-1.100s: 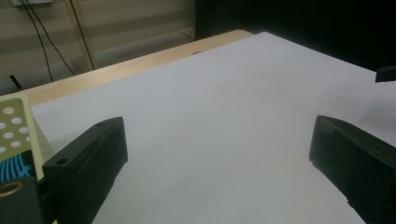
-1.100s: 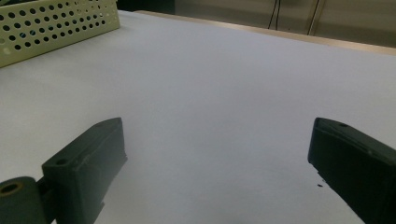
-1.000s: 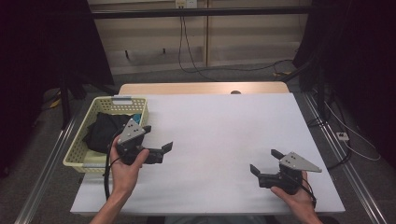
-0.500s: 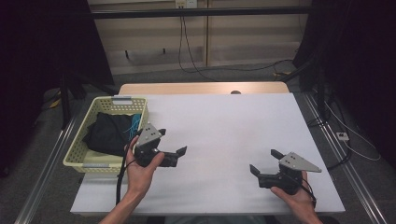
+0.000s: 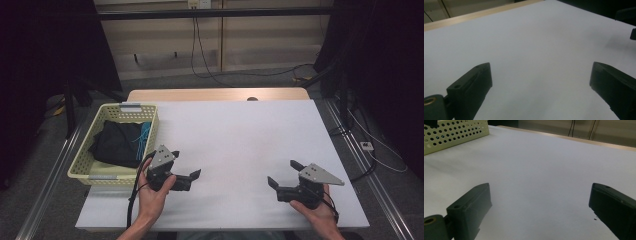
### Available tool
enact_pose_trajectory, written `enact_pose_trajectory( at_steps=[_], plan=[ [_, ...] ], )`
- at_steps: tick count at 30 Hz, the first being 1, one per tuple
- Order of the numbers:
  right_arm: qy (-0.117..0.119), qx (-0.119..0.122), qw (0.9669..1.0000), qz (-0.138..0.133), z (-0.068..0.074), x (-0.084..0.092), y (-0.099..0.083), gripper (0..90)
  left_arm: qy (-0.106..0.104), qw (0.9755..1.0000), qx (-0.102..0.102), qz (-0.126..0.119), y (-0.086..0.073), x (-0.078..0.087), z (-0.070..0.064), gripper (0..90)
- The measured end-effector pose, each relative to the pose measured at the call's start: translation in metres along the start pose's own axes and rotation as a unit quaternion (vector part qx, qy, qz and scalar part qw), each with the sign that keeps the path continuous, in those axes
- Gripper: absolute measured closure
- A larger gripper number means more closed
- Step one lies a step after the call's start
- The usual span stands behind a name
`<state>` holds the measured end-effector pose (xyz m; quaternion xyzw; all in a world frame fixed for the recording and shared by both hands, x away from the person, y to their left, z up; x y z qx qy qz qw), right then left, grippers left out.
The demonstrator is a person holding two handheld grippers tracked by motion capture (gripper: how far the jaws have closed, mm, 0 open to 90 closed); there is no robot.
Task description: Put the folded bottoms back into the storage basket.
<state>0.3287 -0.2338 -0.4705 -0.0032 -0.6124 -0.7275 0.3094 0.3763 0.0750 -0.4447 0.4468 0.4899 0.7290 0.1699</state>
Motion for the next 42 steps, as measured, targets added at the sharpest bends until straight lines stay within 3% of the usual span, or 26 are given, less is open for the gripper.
enact_pose_trajectory(
  at_steps=[2,4,5,8,10,11,13,15,19,22,24,30,33,35,42],
  plan=[
    [0.0,-0.001,1.0,0.0,0.0,0.0,0.0,3.9,0.0,0.9999,-0.01,0.004,-0.001,0.002,0.0,4.5],
    [0.0,-0.001,1.0,0.001,-0.001,0.0,-0.001,3.9,-0.006,0.9999,-0.007,0.008,-0.003,0.006,0.0,4.4],
    [-0.001,-0.001,1.0,0.002,-0.001,0.0,-0.001,3.9,0.002,0.9999,-0.01,0.004,-0.002,0.007,0.0,4.4],
    [-0.002,-0.002,1.0,0.002,-0.002,0.0,-0.001,3.9,0.018,0.999,-0.04,0.01,-0.005,0.009,-0.002,4.4],
    [-0.003,-0.002,1.0,0.002,-0.002,0.0,-0.001,3.9,0.006,0.9997,-0.015,0.016,-0.012,0.008,-0.004,4.5],
    [-0.002,-0.001,1.0,0.002,-0.002,0.001,-0.001,3.9,0.012,0.9997,-0.009,0.02,-0.015,0.008,-0.005,4.9],
    [-0.003,-0.003,1.0,0.001,-0.002,0.001,-0.001,3.9,0.01,0.9995,-0.013,0.028,-0.022,0.008,-0.008,5.5],
    [-0.003,-0.003,1.0,0.002,-0.002,0.001,-0.001,3.9,-0.002,0.9995,0.001,0.031,-0.027,0.009,-0.01,5.5],
    [-0.002,-0.007,1.0,0.001,-0.003,0.001,0.0,3.9,0.016,0.9991,-0.017,0.035,-0.032,0.007,-0.009,5.5],
    [0.003,-0.02,0.9998,0.0,-0.002,0.002,0.001,3.9,0.013,0.9991,-0.013,0.037,-0.036,0.003,-0.01,5.5],
    [-0.002,-0.017,0.9998,0.004,-0.003,0.0,0.0,4.0,0.021,0.9989,-0.011,0.041,-0.04,-0.001,-0.008,5.5],
    [0.004,-0.014,0.9999,0.004,0.0,0.002,0.0,3.8,-0.003,0.9985,0.009,0.053,-0.05,-0.008,-0.011,5.5],
    [0.008,-0.011,0.9999,0.007,0.001,0.003,-0.001,3.5,0.008,0.9987,0.011,0.05,-0.052,-0.005,-0.009,5.5],
    [0.009,-0.008,0.9999,0.005,0.002,0.004,-0.001,3.5,0.002,0.9987,0.02,0.047,-0.053,-0.004,-0.008,5.5],
    [0.009,-0.011,0.9999,0.005,0.002,0.004,-0.001,3.5,0.01,0.9985,0.014,0.051,-0.054,-0.003,-0.004,5.5]
  ],
)
Point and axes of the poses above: each handheld gripper's, and its own axes: x roughly backward along the jaws, y roughly out of its top, z roughly to its left, the point moved 8 cm from there along -x, roughly forward along the jaws, and after that the axes turned 13 degrees about -x, right-handed, at the moved point
